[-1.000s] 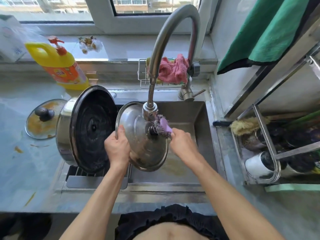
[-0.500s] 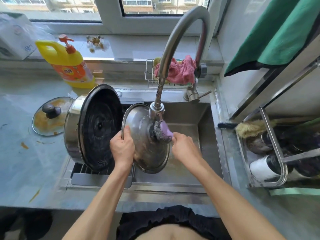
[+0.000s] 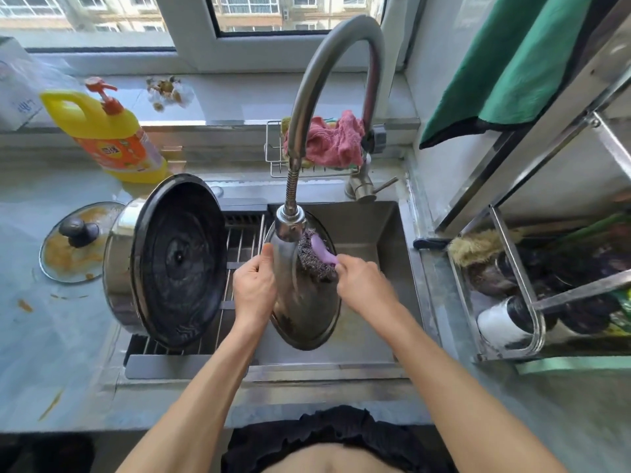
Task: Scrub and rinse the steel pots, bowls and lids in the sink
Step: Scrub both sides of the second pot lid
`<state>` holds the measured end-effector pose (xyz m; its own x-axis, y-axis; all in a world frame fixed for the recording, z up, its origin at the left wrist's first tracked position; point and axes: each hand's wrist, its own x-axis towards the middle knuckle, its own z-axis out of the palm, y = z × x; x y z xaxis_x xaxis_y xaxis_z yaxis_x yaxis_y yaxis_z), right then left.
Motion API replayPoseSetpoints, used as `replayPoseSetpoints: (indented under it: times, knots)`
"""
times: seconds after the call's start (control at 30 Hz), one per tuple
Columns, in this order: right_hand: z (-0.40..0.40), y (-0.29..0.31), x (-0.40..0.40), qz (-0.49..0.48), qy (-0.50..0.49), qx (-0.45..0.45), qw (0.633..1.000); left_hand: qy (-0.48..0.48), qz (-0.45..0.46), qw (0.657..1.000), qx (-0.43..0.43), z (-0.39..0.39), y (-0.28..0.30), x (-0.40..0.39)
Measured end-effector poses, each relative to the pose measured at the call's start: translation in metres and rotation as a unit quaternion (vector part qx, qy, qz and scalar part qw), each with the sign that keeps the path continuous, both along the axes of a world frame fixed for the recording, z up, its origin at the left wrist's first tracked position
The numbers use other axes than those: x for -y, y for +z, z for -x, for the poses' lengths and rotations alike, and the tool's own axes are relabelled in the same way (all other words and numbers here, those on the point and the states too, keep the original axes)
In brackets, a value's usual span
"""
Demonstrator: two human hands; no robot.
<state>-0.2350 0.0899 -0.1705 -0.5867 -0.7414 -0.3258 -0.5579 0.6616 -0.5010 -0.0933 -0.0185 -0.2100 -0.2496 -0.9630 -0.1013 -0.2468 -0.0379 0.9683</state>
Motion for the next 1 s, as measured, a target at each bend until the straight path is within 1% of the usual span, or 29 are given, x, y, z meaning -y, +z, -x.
replayPoseSetpoints:
  times: [0.03, 0.1, 0.17, 0.23, 0.3, 0.33, 0.4, 0.47, 0.53, 0.6, 0.7, 0.8, 0.87, 0.93, 1.0]
  knots:
    - [-0.002, 0.002, 0.001, -0.004, 0.009, -0.01, 1.0, 0.002, -0.005, 1.0, 0.01, 0.001, -0.005, 0.001]
    - [-0.014, 0.011, 0.003, 0.005, 0.059, -0.035, 0.998, 0.005, -0.037, 0.999, 0.004, 0.008, -0.011, 0.0]
    - [-0.024, 0.017, 0.005, 0.016, 0.098, -0.049, 0.994, 0.004, -0.044, 0.999, 0.016, 0.013, -0.01, 0.0]
    - [-0.007, 0.018, 0.009, 0.009, 0.067, -0.047, 0.997, -0.016, -0.013, 1.0, 0.016, 0.013, -0.002, 0.0]
    - [0.018, 0.013, 0.01, -0.006, 0.016, -0.036, 0.999, -0.068, 0.03, 0.997, 0.011, 0.009, 0.006, 0.0]
    - [0.023, 0.013, 0.01, -0.012, 0.013, -0.042, 0.999, -0.092, 0.044, 0.995, 0.013, 0.007, 0.008, 0.002]
    - [0.015, 0.016, 0.009, 0.001, 0.047, -0.059, 0.997, -0.122, 0.042, 0.991, 0.02, 0.004, 0.007, 0.01]
    - [0.003, 0.021, 0.009, 0.022, 0.082, -0.052, 0.995, -0.147, 0.035, 0.988, 0.015, 0.001, 0.004, 0.02]
    - [0.016, 0.015, 0.014, 0.023, 0.065, -0.027, 0.997, -0.165, 0.018, 0.986, 0.005, -0.005, 0.0, 0.028]
    - [0.043, 0.002, 0.019, 0.011, 0.017, 0.008, 1.0, -0.164, -0.01, 0.986, -0.016, -0.011, 0.0, 0.031]
    - [0.068, -0.021, 0.011, -0.03, -0.023, 0.043, 0.998, -0.077, -0.072, 0.992, -0.069, -0.017, 0.003, 0.036]
    - [0.066, -0.043, -0.003, -0.046, -0.036, 0.059, 0.997, 0.03, -0.117, 0.989, -0.083, -0.016, 0.004, 0.043]
    - [0.052, -0.049, -0.013, -0.052, -0.028, 0.063, 0.996, 0.113, -0.155, 0.977, -0.092, -0.012, 0.002, 0.043]
    - [0.031, -0.053, -0.025, -0.065, 0.008, 0.057, 0.996, 0.209, -0.194, 0.952, -0.11, -0.009, -0.003, 0.041]
    - [0.006, -0.051, -0.039, -0.072, 0.057, 0.038, 0.995, 0.261, -0.208, 0.937, -0.1, -0.003, -0.008, 0.036]
